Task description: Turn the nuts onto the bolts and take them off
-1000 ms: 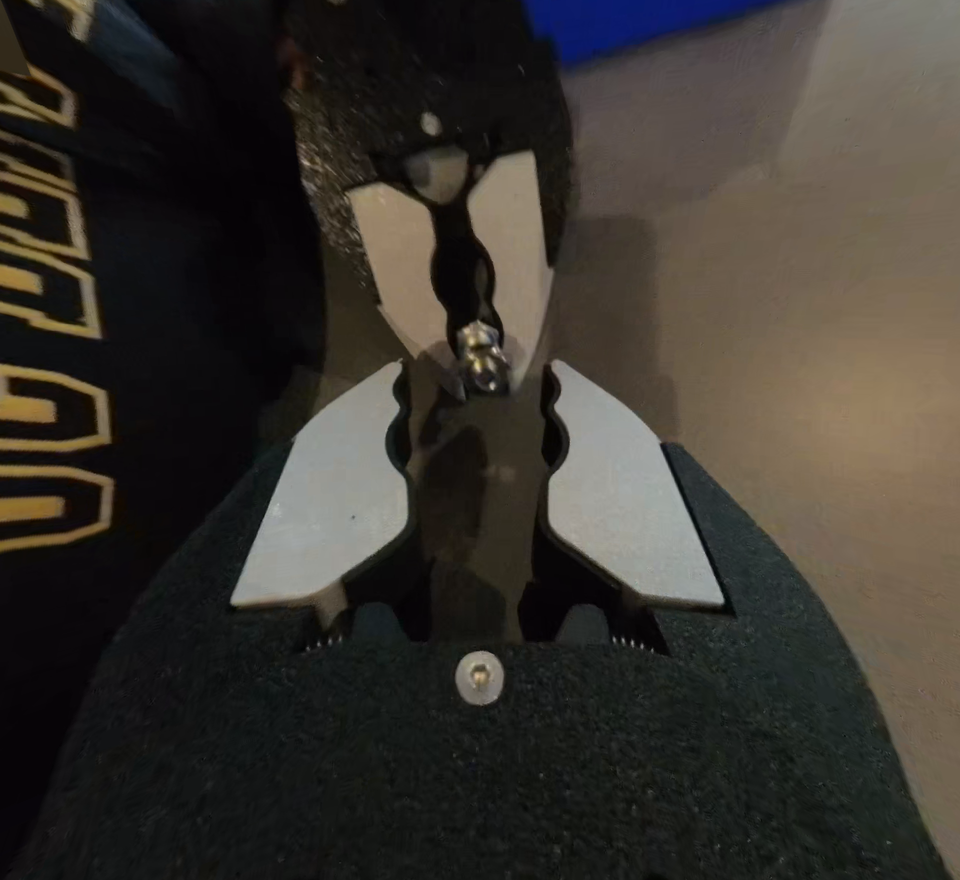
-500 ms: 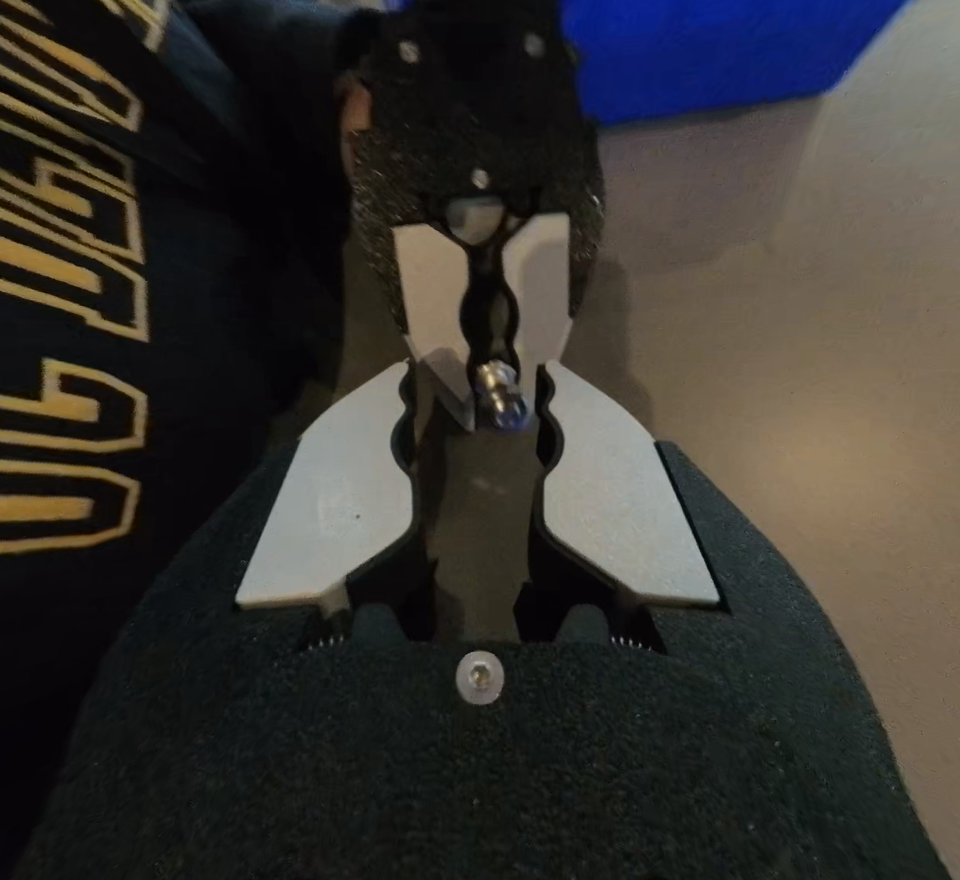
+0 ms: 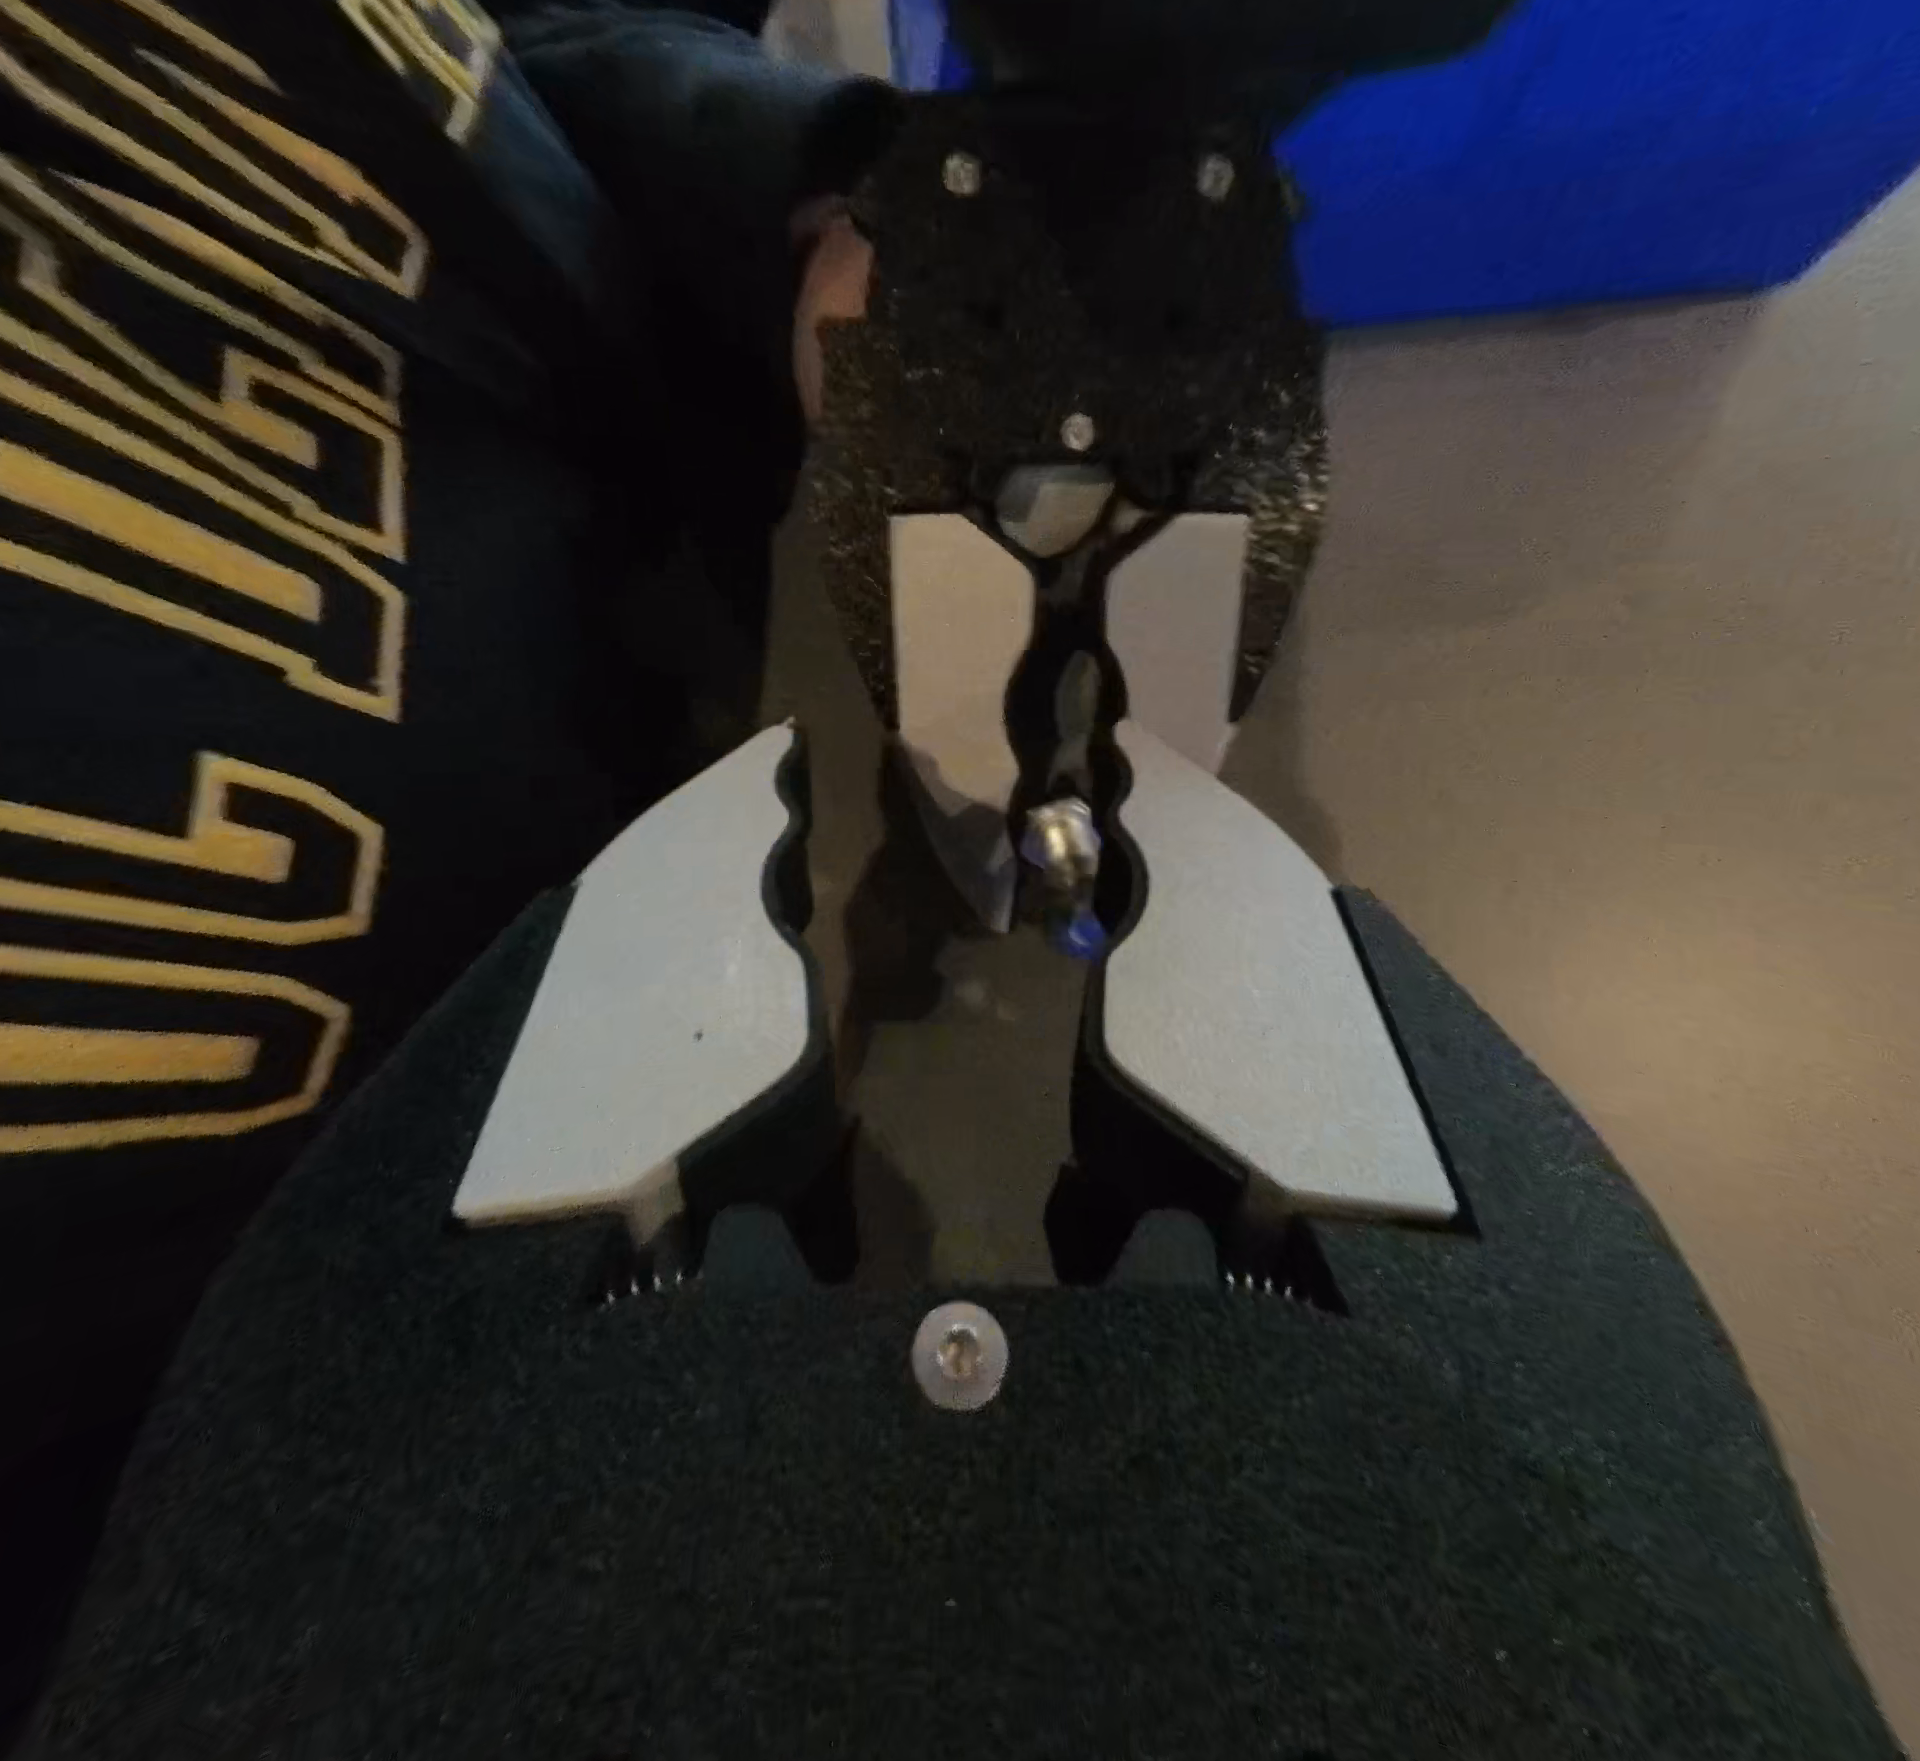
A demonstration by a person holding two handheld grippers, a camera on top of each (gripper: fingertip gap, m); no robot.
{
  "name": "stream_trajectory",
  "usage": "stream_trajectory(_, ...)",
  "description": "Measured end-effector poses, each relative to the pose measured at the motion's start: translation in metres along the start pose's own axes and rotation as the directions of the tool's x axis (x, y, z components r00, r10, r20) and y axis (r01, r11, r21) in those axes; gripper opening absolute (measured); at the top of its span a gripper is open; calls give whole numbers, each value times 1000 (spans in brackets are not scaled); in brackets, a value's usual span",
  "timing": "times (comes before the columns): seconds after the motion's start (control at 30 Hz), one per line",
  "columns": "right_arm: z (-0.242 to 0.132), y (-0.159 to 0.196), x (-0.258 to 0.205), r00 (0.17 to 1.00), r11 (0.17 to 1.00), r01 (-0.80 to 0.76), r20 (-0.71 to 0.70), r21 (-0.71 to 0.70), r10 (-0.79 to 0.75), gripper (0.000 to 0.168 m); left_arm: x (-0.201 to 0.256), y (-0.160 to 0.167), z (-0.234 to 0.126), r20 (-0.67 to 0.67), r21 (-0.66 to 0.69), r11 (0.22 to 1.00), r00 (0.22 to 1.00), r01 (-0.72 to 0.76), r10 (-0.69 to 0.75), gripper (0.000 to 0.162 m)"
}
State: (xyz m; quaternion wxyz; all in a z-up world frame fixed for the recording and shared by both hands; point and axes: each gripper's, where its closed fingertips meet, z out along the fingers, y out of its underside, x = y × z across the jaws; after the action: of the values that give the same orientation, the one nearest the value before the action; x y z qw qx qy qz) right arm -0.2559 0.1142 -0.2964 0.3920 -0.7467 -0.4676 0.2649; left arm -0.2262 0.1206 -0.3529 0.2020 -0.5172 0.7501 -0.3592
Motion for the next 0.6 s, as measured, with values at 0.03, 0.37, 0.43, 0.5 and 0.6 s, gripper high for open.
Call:
stream_trajectory(0.03,-3,4,6,999,1000,-4,-41,-18,3,50,0,0,0,1,0,1000,1000,-1,1,16)
stream_trajectory(0.37,-5,35,11,976,967,-217,5,-131,220,44,0,0,0,0,0,1000,1000,0,0,16)
stream_trajectory(0.43,-2,23,7,983,980,-179,24,-87,182,52,0,0,0,1,-1,1000,1000,-2,2,16)
stream_trajectory(0.5,-1,9,2,992,992,-121,43,-26,122,57,0,0,0,3,0,1000,1000,-3,3,16)
stream_trajectory(0.6,-6,3,5,997,997,-75,-2,-3,75,54,0,0,-1,0,0,1000,1000,0,0,16)
